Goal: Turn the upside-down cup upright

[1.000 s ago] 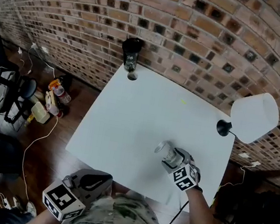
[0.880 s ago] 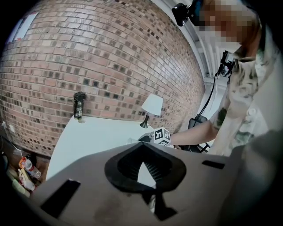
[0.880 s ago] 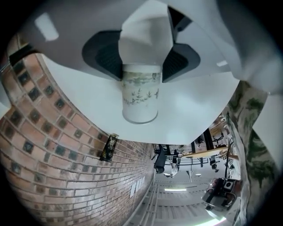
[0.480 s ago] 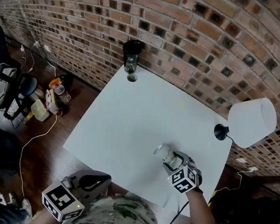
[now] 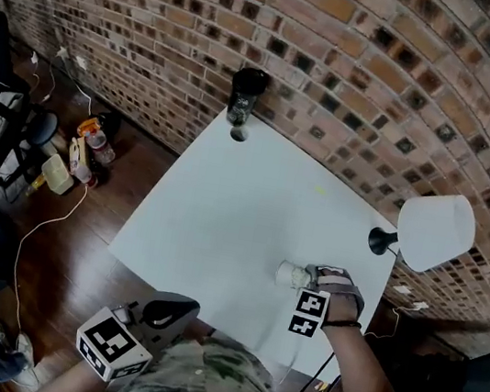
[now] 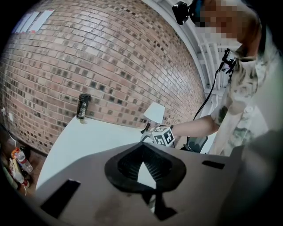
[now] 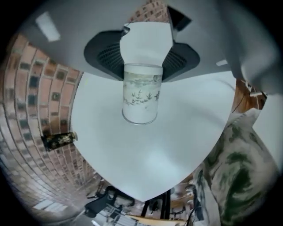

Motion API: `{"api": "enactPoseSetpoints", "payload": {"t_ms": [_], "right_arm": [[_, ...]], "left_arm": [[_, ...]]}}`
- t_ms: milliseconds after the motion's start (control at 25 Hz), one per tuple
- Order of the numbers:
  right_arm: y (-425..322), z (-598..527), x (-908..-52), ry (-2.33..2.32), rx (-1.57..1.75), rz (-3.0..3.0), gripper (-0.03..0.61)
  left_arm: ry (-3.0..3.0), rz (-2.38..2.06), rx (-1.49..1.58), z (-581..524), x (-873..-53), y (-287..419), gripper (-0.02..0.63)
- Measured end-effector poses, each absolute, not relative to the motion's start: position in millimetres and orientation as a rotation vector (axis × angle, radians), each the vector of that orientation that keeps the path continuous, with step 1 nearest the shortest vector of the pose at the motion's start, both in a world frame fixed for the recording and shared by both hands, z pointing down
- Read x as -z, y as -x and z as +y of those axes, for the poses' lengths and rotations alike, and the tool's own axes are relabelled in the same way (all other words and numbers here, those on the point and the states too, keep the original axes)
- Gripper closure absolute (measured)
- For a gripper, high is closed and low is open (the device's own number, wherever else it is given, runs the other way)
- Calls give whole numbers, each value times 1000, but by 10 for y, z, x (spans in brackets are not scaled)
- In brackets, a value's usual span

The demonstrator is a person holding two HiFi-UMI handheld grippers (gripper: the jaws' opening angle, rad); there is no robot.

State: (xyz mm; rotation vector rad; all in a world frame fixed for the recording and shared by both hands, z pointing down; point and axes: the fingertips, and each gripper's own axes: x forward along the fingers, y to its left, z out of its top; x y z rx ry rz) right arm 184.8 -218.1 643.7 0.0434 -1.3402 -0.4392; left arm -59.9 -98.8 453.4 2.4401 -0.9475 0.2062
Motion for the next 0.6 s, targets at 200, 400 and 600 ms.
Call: {"api": "enactPoseSetpoints", "payload": {"t_ms": [200, 400, 600], "right_arm": [[-1664, -2197, -6397, 90, 494, -1180, 314], [-1465, -2176, -6407, 156, 474, -1117, 313], [-1195, -2114, -6425, 175, 459, -1147, 313]], "left_arm": [[-2427, -944, -182, -987, -4581, 867, 607], [-2410, -950, -175, -979, -4642, 1133, 607], [-2405, -938, -177, -990, -4675, 1364, 607]]}}
